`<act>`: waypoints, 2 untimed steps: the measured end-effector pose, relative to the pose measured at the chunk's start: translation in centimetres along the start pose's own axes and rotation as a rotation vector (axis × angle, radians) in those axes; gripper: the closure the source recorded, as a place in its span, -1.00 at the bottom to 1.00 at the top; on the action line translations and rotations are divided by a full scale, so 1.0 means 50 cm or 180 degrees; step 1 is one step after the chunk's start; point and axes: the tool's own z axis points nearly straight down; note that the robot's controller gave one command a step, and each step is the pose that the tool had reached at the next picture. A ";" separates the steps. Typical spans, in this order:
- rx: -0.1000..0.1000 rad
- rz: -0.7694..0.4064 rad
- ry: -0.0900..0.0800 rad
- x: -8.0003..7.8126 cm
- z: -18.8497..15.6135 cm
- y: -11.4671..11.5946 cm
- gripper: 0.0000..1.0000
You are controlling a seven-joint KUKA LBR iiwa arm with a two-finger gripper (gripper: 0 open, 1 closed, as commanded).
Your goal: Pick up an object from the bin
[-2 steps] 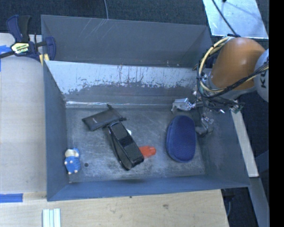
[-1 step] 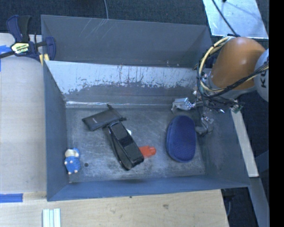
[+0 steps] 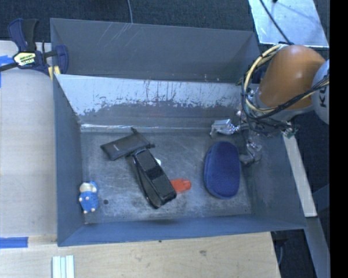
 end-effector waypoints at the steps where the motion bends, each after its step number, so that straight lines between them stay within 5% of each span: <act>1: 0.0041 -0.0440 0.0077 -0.012 0.008 0.037 -1.00; 2: 0.0051 -0.0436 0.0078 -0.011 0.005 0.034 1.00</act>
Offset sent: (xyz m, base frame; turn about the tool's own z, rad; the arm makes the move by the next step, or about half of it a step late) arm -0.0104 0.0174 -0.0052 -0.1394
